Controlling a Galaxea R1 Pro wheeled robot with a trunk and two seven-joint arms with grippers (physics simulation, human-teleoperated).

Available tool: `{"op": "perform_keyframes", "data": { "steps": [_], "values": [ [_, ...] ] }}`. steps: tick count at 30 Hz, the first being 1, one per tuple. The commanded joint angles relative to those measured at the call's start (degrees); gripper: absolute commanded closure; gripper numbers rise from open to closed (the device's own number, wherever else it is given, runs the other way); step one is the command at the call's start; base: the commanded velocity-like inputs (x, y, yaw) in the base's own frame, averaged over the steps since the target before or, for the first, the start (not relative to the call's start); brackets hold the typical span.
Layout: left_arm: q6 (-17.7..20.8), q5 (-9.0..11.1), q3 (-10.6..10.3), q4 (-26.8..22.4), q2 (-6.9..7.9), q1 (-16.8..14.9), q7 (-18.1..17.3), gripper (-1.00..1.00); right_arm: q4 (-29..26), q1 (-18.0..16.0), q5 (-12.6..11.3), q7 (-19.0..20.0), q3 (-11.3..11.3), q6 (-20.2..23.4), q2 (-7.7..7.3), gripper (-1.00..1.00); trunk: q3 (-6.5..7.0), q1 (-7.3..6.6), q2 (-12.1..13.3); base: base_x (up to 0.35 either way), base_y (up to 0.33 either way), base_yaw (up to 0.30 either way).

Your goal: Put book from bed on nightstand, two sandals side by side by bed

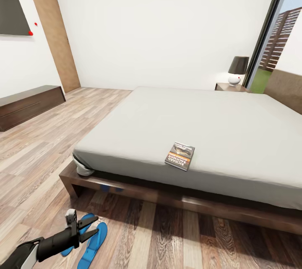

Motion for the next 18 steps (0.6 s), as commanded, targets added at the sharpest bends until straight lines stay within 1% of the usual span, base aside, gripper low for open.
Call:
{"op": "perform_keyframes", "data": {
  "steps": [1, 2, 8, 18],
  "values": [
    [0.6, 0.1, 0.0, 0.0, -0.2, 0.0, 0.2, -1.0, 0.2, -0.1, -0.6, 0.3, 0.4, 0.0, 0.01, -1.0, -0.05, -0.01, 0.0, 0.0, 0.0, 0.0],
    [0.6, 0.1, 0.1, 0.0, -0.58, 0.0, 1.1, -1.0, 0.2, -0.1, -0.6, 0.4, 0.4, 0.0, 0.03, -1.0, -0.05, -0.01, 0.0, 0.0, 0.0, 0.0],
    [0.6, 0.1, 0.1, -0.1, -1.17, 0.0, 3.0, -1.0, 0.2, -0.1, -0.8, 0.3, 0.4, 0.3, 0.08, -1.0, -0.05, -0.01, 0.0, 0.0, 0.0, 0.0],
    [0.6, 0.1, 0.2, -0.1, -1.41, 0.0, 3.8, -1.0, 0.2, -0.1, -0.8, 0.1, 0.3, 0.6, 0.06, -1.0, -0.05, -0.01, 0.0, 0.0, 0.0, -0.001]
  ]
}}
